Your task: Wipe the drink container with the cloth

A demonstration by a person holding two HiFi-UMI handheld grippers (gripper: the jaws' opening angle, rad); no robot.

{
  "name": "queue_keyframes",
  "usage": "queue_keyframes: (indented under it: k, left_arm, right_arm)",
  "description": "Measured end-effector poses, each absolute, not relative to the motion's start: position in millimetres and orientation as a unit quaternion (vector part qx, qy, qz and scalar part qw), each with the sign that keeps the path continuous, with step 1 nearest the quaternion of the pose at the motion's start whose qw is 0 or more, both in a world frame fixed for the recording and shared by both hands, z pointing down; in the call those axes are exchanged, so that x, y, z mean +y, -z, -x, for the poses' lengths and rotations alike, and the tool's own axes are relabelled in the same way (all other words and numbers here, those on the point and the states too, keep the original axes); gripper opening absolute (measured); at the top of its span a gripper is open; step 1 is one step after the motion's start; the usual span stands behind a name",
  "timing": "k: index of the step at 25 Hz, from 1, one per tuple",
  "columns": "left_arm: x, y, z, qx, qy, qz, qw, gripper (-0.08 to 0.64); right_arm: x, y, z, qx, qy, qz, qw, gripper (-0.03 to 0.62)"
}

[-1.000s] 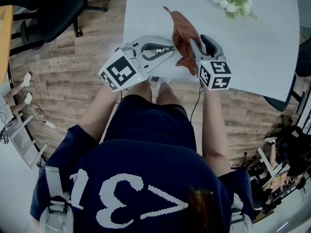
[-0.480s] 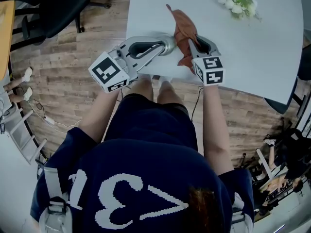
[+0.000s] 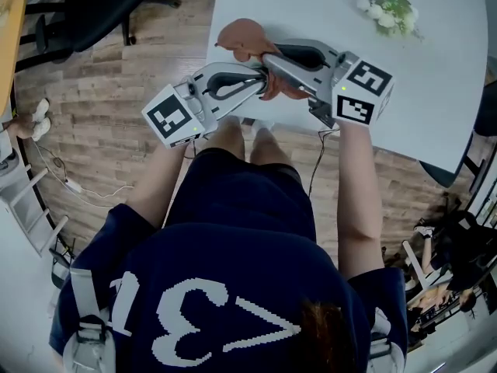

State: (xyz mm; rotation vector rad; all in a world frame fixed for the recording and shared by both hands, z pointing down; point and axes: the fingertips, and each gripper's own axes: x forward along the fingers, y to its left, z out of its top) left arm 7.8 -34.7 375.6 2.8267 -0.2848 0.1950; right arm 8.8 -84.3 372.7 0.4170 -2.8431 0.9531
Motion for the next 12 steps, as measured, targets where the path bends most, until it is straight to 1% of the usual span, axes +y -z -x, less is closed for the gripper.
queue_keyframes:
  k: [5, 10, 12]
  left_arm:
    - [-25, -378, -8, -0.077, -0.084, -0.984, 0.134, 0.023]
    - [-17, -378, -6, -0.063, -0.086, -0.986, 0.126, 0.022]
    - [-15, -379, -5, -0.059, -0.087, -0.987, 0.124, 0.023]
  right_arm:
    - [-69, -389, 15, -0.938, -0.318, -0.065, 0.122, 0.064]
    - [-68, -418, 8, -0.929, -0.324, -0.066, 0.166, 0.063]
    - [-71, -429, 0, -0.923, -0.336, -0.078, 0.17, 0.063]
